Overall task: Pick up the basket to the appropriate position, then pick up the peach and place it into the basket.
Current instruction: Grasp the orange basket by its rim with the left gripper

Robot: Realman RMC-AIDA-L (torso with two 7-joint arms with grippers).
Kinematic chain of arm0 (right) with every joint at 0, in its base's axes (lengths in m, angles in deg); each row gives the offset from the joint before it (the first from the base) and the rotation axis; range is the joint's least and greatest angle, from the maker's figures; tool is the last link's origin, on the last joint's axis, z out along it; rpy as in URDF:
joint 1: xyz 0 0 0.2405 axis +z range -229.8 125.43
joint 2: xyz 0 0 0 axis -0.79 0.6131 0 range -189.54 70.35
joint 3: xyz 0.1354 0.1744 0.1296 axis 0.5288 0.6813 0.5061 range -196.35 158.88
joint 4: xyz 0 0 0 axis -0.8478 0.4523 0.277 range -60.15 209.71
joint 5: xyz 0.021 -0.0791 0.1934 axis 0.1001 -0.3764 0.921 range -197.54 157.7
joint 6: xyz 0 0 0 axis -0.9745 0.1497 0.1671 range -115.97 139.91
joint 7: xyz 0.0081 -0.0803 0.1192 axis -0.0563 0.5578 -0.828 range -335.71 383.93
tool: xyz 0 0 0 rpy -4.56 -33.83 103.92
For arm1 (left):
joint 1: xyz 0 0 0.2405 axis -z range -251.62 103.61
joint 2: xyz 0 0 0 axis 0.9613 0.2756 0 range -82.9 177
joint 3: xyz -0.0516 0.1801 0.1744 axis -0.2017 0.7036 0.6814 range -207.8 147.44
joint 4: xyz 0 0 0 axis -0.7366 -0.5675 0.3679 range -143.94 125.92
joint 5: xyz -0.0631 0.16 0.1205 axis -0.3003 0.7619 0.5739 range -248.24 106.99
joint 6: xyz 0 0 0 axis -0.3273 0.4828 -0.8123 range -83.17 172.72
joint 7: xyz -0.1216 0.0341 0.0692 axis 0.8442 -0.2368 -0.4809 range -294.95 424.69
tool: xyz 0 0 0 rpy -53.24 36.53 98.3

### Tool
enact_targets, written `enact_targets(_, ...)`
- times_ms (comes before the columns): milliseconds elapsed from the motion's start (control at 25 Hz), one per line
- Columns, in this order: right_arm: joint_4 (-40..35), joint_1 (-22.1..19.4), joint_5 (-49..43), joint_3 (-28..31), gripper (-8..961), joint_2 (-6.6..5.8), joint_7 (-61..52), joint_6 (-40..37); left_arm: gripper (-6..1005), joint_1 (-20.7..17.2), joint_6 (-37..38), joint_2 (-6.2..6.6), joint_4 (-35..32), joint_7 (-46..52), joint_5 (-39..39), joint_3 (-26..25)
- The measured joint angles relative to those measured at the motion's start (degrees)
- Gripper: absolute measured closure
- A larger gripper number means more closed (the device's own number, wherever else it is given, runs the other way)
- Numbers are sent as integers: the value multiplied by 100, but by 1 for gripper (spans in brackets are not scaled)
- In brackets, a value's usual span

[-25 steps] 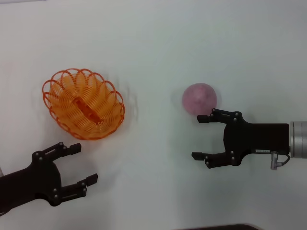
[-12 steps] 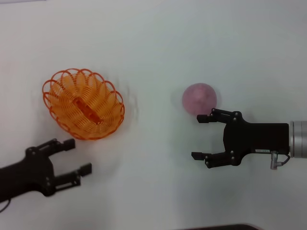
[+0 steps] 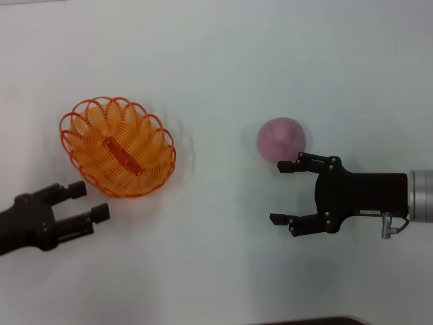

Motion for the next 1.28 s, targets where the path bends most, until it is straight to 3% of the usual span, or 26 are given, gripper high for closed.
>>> enact_targets(280, 0, 29, 0, 3, 8, 4, -11, -10, 174, 318, -36, 113, -682, 1180, 11, 51)
enact_targets(520, 0, 100, 0, -17, 7, 9, -33, -28, 176, 902, -190, 366, -1260, 2532, 409, 114)
enact_targets(760, -8, 141, 0, -28, 7, 9, -81, -34, 178, 1527, -244, 564, -1399, 3069, 982, 163)
enact_targets(840, -21, 143, -1, -29, 7, 9, -89, -37, 179, 1684, -379, 591, -1457, 3263, 1165, 320)
enact_targets(1280, -34, 150, 0, -31, 8, 9, -124, -41, 183, 2595, -1244, 615, -1750, 4225, 2064, 2221)
